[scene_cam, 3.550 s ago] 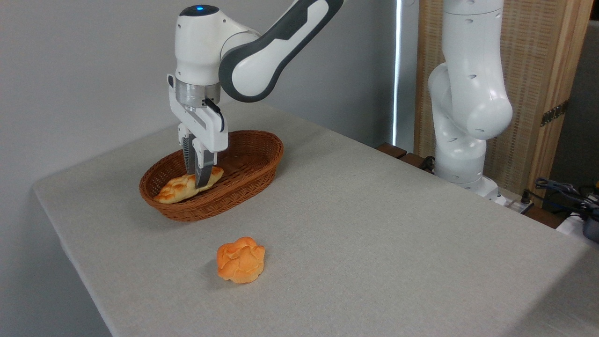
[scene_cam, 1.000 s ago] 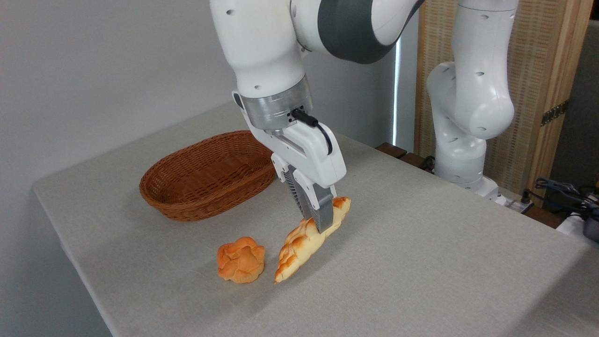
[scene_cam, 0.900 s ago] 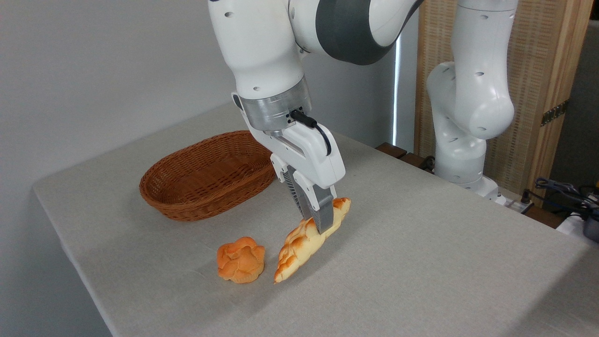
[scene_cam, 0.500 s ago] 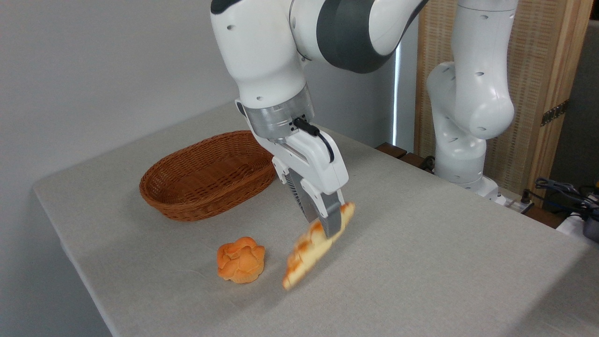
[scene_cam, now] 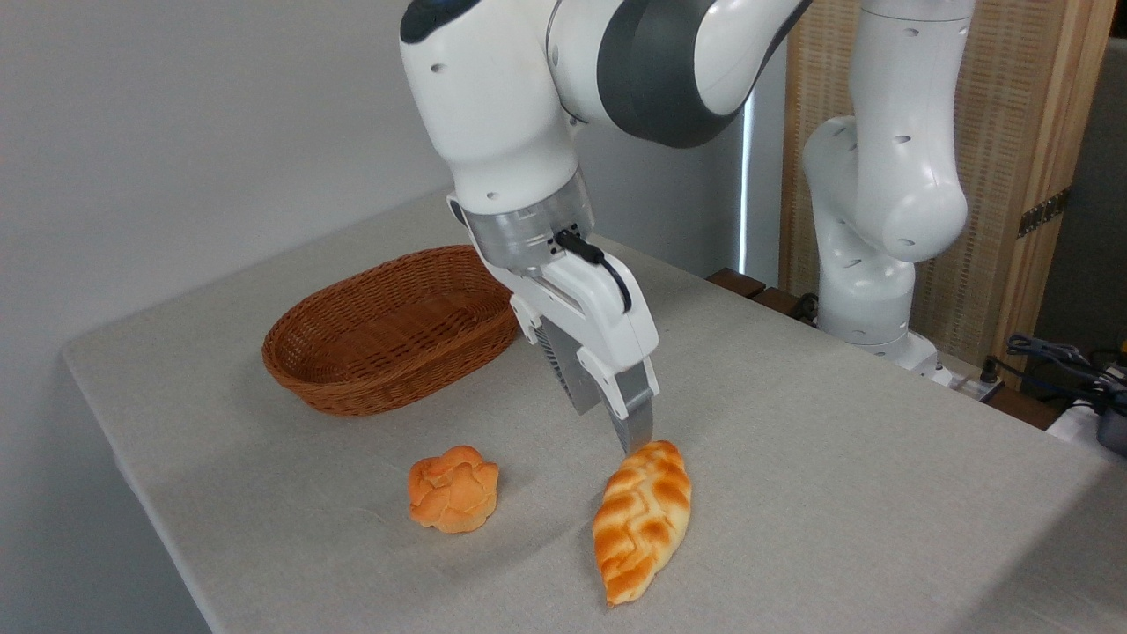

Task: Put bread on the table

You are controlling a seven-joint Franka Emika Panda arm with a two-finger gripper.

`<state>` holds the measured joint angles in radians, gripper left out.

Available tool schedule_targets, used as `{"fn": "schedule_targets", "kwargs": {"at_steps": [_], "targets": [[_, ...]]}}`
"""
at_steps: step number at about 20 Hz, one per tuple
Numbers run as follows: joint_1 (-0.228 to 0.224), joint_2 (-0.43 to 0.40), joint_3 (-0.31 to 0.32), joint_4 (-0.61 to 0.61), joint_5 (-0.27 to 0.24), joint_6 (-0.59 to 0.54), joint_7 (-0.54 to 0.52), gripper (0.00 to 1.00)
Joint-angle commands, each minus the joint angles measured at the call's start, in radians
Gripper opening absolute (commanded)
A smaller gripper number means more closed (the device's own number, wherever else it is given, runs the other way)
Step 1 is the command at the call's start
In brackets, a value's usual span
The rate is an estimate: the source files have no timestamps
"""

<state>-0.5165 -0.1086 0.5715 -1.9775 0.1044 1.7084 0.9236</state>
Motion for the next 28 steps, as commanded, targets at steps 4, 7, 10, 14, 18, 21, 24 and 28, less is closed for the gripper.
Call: {"fn": "schedule_targets", "kwargs": {"at_steps": [4, 7, 10, 14, 18, 21, 24, 28], "targets": [[-0.013, -0.062, -0.088, 0.089, -0.009, -0.007, -0.15, 1.0], [-0.002, -0.06, -0.156, 0.137, -0.035, -0.007, -0.274, 1.0], [0.004, -0.051, -0.17, 0.205, -0.077, -0.007, -0.315, 1.0], [0.075, -0.017, -0.171, 0.293, -0.162, -0.007, -0.312, 1.0], [0.153, 0.052, -0.243, 0.362, -0.172, -0.029, -0.313, 1.0], [0.205, 0.067, -0.324, 0.365, -0.161, -0.033, -0.315, 1.0], [0.288, 0.072, -0.407, 0.364, -0.158, -0.065, -0.308, 1.0], [0.337, 0.073, -0.455, 0.348, -0.158, -0.096, -0.302, 1.0]]}}
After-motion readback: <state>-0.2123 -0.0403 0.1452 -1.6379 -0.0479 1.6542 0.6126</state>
